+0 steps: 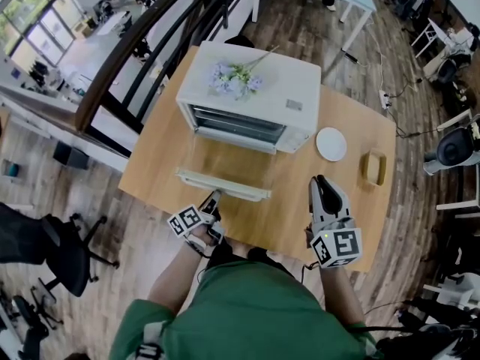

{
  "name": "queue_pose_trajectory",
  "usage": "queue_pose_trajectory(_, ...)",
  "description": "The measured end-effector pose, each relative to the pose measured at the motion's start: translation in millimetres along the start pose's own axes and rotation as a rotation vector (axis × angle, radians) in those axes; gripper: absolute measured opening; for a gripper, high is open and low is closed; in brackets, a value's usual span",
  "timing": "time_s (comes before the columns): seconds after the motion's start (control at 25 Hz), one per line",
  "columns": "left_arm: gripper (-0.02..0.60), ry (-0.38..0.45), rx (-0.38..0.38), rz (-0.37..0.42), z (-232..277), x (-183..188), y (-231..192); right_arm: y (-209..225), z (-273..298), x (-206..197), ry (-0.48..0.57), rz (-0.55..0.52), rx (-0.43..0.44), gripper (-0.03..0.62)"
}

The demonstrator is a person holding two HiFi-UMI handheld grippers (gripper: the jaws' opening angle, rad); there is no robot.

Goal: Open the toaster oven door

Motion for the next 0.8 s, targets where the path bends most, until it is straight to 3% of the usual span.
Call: queue_pose_trajectory(0.8,0.092,-0.046,0.138,-0.034,16,-4,-29,-5,-1,1,-0.013,0.023,0.010,0.063)
Point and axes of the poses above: the fingertips, and each gripper's own axes: z forward along the fingers, y to its right, x out of its top, the point moved 10 cm from there along -z, backward along the fingers, and after that the axes turned 10 degrees about -z, right-handed, at the moved point
